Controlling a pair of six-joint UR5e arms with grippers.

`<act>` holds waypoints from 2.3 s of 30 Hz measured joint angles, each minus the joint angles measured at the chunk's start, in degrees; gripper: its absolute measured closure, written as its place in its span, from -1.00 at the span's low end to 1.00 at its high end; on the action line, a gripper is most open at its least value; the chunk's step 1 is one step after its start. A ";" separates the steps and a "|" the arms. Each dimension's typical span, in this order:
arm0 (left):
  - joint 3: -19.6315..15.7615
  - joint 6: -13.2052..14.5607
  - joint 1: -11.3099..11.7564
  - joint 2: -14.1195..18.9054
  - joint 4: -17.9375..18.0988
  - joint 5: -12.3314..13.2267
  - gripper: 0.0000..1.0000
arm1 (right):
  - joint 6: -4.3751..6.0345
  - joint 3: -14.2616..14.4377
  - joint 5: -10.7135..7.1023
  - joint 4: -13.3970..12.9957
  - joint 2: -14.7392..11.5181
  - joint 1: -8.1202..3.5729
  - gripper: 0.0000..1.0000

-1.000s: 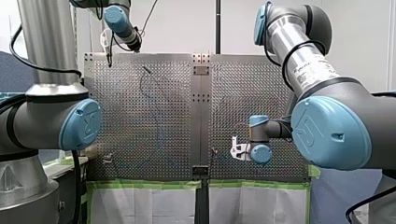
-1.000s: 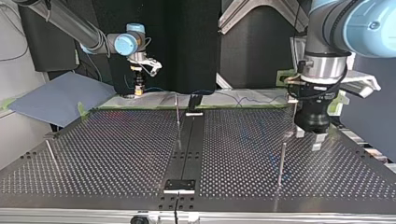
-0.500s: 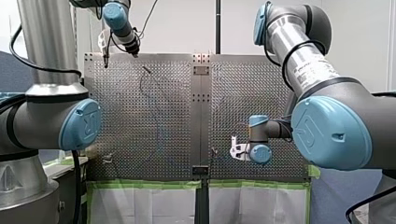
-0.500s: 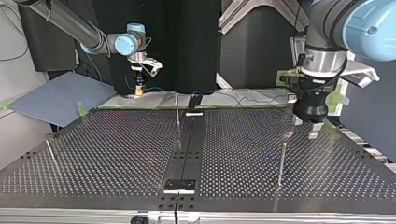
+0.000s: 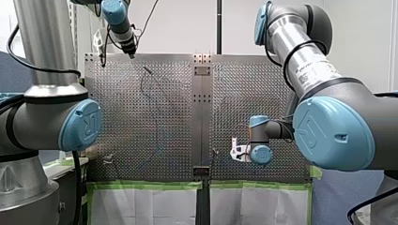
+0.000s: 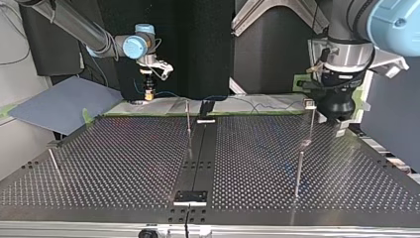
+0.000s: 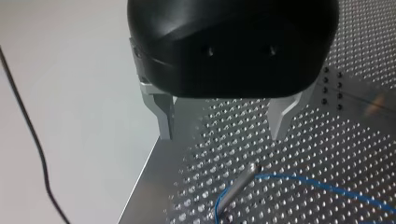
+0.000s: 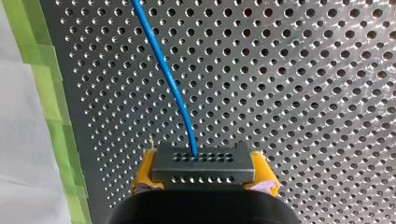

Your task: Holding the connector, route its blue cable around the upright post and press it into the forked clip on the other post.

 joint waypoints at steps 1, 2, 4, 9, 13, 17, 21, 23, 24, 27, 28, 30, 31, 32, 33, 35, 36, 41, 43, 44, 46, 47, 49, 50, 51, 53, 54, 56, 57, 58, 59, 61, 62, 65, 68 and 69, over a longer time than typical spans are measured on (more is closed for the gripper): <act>0.00 -0.09 -0.03 0.04 -0.02 -0.62 -1.00 | 0.00 -0.01 0.00 0.03 0.00 0.02 1.00; 0.00 -0.15 -0.04 0.06 -0.03 -1.07 -1.00 | 0.00 -0.01 0.00 0.05 0.00 0.04 1.00; 0.00 -0.27 -0.05 0.10 -0.04 -2.00 -1.00 | 0.01 -0.02 0.00 0.07 0.00 0.06 1.00; -0.02 -0.63 -0.07 0.22 -0.05 -2.88 -1.00 | 0.01 0.01 0.00 0.18 0.00 0.06 1.00; -0.06 -1.05 -0.07 0.36 -0.05 -3.07 -1.00 | -0.03 0.02 0.00 0.22 0.00 0.09 1.00; -0.11 -1.18 -0.07 0.62 -0.03 -3.06 -1.00 | -0.06 0.04 0.00 0.32 0.00 0.15 1.00; -0.15 -1.14 -0.09 0.69 0.08 -2.69 -1.00 | -0.11 0.02 0.00 0.35 0.00 0.16 1.00; -0.15 -1.08 -0.15 0.72 0.11 -2.06 -1.00 | -0.13 0.00 0.00 0.35 0.00 0.17 1.00; -0.16 -1.07 -0.18 0.73 0.12 -1.76 -1.00 | -0.14 0.00 0.00 0.36 0.00 0.18 1.00; -0.15 -0.82 -0.28 0.72 0.14 -1.16 -1.00 | -0.16 0.00 0.00 0.50 0.00 0.21 1.00; -0.20 -0.54 -0.30 0.72 0.16 -1.06 -1.00 | -0.16 0.00 0.00 0.55 0.00 0.21 1.00; -0.50 0.06 -0.35 0.70 0.27 -1.07 -1.00 | -0.16 0.00 0.00 0.64 0.00 0.21 1.00; -0.83 0.52 -0.40 0.64 0.48 -1.12 -1.00 | -0.16 0.00 0.00 0.66 0.00 0.21 1.00; -1.15 0.91 -0.43 0.57 0.73 -1.19 -1.00 | -0.17 -0.01 0.00 0.68 0.00 0.22 1.00; -1.49 1.31 -0.46 0.45 1.05 -1.29 -1.00 | -0.20 0.00 0.00 0.68 0.00 0.23 1.00; -2.36 2.24 -0.55 0.04 1.84 -1.70 -1.00 | -0.22 0.00 0.00 0.70 0.00 0.23 1.00; -2.75 2.63 -0.60 -0.18 2.20 -1.90 -1.00 | -0.23 0.01 0.00 0.68 0.00 0.27 1.00; -5.20 5.13 -1.39 -1.69 4.65 -2.86 -1.00 | -0.27 0.00 0.01 0.34 0.00 0.47 1.00; -6.23 6.13 -1.97 -2.45 5.65 -3.01 -1.00 | -0.27 -0.01 0.01 0.14 0.00 0.51 1.00; -6.67 6.53 -2.27 -2.81 6.09 -3.05 -1.00 | -0.26 -0.01 0.00 0.05 0.00 0.51 1.00; -7.65 6.88 -3.08 -3.69 7.11 -3.33 -1.00 | -0.22 -0.01 0.00 -0.18 0.00 0.56 1.00; -7.96 6.79 -3.47 -4.09 7.52 -3.57 -1.00 | -0.21 -0.01 0.00 -0.25 0.00 0.57 1.00; -8.09 6.31 -4.46 -5.11 8.61 -4.36 -1.00 | -0.18 -0.02 0.00 -0.36 0.00 0.63 1.00; -7.92 6.14 -4.93 -5.57 9.07 -4.78 -1.00 | -0.18 -0.02 0.00 -0.38 0.00 0.65 1.00; -7.64 6.04 -5.42 -6.07 9.55 -5.24 -1.00 | -0.17 -0.02 0.00 -0.37 0.00 0.66 1.00; -6.81 6.07 -6.55 -7.20 10.72 -6.33 -1.00 | -0.18 -0.03 0.00 -0.30 0.00 0.68 1.00; -6.37 6.15 -7.05 -7.70 11.19 -6.82 -1.00 | -0.18 -0.02 0.00 -0.26 0.00 0.68 1.00; -5.27 6.27 -8.21 -8.87 12.39 -7.98 -1.00 | -0.18 -0.02 0.00 -0.22 0.00 0.69 1.00; -4.80 6.30 -8.71 -9.36 12.86 -8.46 -1.00 | -0.17 -0.03 0.00 -0.24 0.00 0.70 1.00; -4.13 6.32 -9.37 -10.03 13.53 -9.14 -1.00 | -0.17 -0.02 0.00 -0.25 0.00 0.72 1.00; -3.64 6.35 -9.87 -10.53 14.05 -9.63 -1.00 | -0.17 -0.01 0.00 -0.28 0.00 0.75 1.00; -2.58 6.59 -10.94 -11.60 15.09 -10.70 -1.00 | -0.17 0.01 0.00 -0.26 0.01 0.81 1.00; -2.14 6.80 -11.37 -12.03 15.54 -11.13 -1.00 | -0.16 0.00 0.00 -0.25 0.01 0.83 1.00; -0.75 7.76 -12.84 -13.50 17.00 -12.60 -1.00 | -0.16 0.01 0.00 -0.26 0.00 0.88 1.00; -0.47 9.05 -14.50 -15.16 18.65 -14.26 -1.00 | -0.13 0.00 0.00 -0.34 0.00 0.89 1.00; -0.68 9.50 -15.01 -15.67 19.19 -14.79 -1.00 | -0.09 0.01 0.00 -0.36 0.00 0.89 1.00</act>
